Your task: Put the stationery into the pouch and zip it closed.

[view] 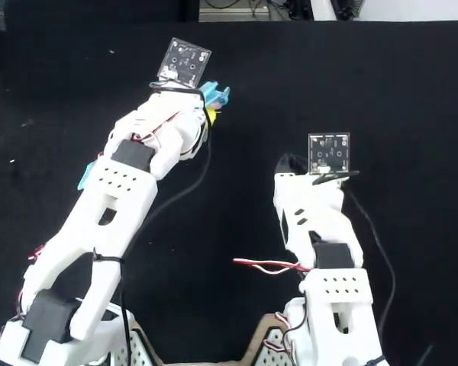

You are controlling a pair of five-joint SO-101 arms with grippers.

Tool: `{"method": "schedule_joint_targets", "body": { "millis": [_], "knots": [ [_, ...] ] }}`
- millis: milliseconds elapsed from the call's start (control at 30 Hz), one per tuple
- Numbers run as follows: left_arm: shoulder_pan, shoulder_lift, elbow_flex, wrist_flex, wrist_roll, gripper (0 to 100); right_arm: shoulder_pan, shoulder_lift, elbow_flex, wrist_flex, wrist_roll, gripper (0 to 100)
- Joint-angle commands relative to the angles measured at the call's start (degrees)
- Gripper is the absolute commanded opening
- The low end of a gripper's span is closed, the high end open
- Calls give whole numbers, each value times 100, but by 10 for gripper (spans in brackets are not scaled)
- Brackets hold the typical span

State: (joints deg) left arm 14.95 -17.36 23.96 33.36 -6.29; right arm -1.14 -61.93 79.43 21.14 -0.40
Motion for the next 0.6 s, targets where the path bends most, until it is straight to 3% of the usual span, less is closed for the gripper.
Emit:
{"method": "schedule_joint_targets", "body": {
  "millis": [0, 167, 333, 567],
  "knots": [
    [198, -26, -549, 334, 62, 146, -35, -119, -13, -141, 62, 15],
    [356, -26, -532, 519, 79, 221, -26, -119, -13, -141, 62, 15],
    [303, -35, -532, 527, 607, 216, -26, -119, -13, -141, 62, 15],
    [303, -105, -593, 527, 668, 216, -26, -119, -13, -141, 62, 15]
  ]
}}
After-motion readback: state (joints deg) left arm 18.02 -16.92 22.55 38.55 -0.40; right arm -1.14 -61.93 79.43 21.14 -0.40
